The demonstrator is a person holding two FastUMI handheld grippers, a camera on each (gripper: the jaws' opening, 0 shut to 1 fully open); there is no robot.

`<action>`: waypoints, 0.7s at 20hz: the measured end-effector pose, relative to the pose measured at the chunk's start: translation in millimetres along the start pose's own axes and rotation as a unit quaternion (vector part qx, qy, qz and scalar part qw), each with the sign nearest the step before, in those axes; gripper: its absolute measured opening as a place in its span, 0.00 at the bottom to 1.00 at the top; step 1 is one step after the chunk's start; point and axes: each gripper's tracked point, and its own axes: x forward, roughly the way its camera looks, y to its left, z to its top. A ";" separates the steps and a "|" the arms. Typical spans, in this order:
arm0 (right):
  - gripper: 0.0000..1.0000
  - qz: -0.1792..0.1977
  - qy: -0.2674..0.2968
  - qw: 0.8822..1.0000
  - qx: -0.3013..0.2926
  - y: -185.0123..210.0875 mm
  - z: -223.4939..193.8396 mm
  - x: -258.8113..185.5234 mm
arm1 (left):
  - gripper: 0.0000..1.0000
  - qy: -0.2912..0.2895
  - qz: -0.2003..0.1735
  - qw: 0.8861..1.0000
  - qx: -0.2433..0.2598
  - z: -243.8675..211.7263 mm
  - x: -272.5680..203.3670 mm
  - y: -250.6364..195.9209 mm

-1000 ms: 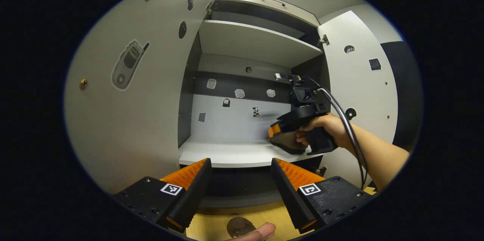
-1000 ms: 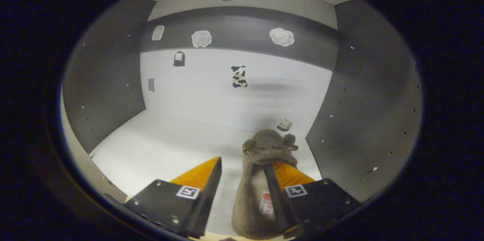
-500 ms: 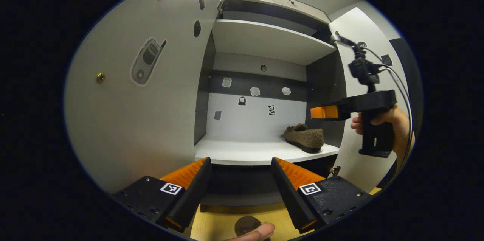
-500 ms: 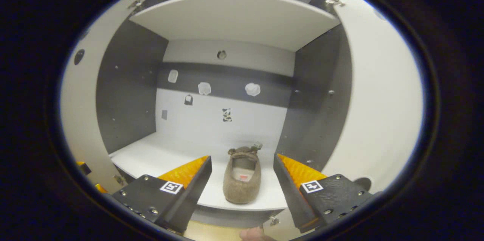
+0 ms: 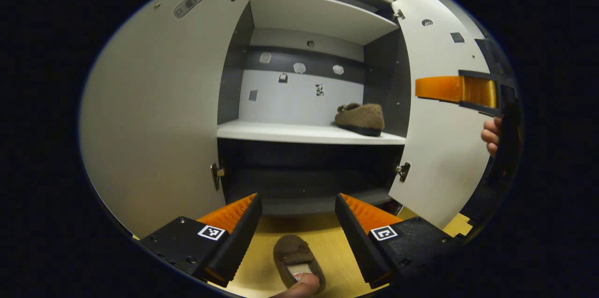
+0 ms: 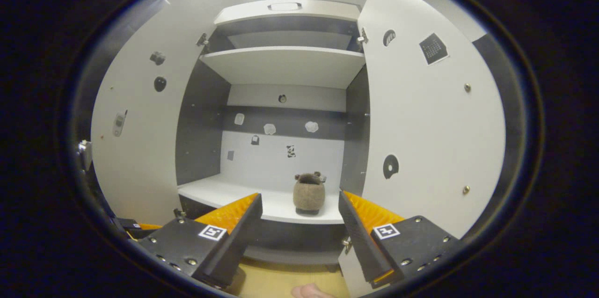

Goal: Grab one shoe with the right hand and put it into the shoe cabinet, grab the other shoe with the left hand and put it into the shoe cabinet; then close the right door with the right hand and the left door with the left hand.

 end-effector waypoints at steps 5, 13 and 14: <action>0.99 0.037 -0.020 0.998 0.040 22.1 -20.4 -33.5 | 0.96 0.077 0.017 0.997 0.006 -79.1 6.4 20.5; 0.98 -0.008 -0.041 0.999 0.020 -9.7 -45.4 -40.6 | 0.94 0.246 0.040 0.968 0.041 -202.6 10.1 37.3; 0.98 -0.013 -0.049 0.999 0.007 -10.8 -46.2 -41.8 | 0.92 0.264 0.034 0.963 0.047 -213.4 11.1 36.6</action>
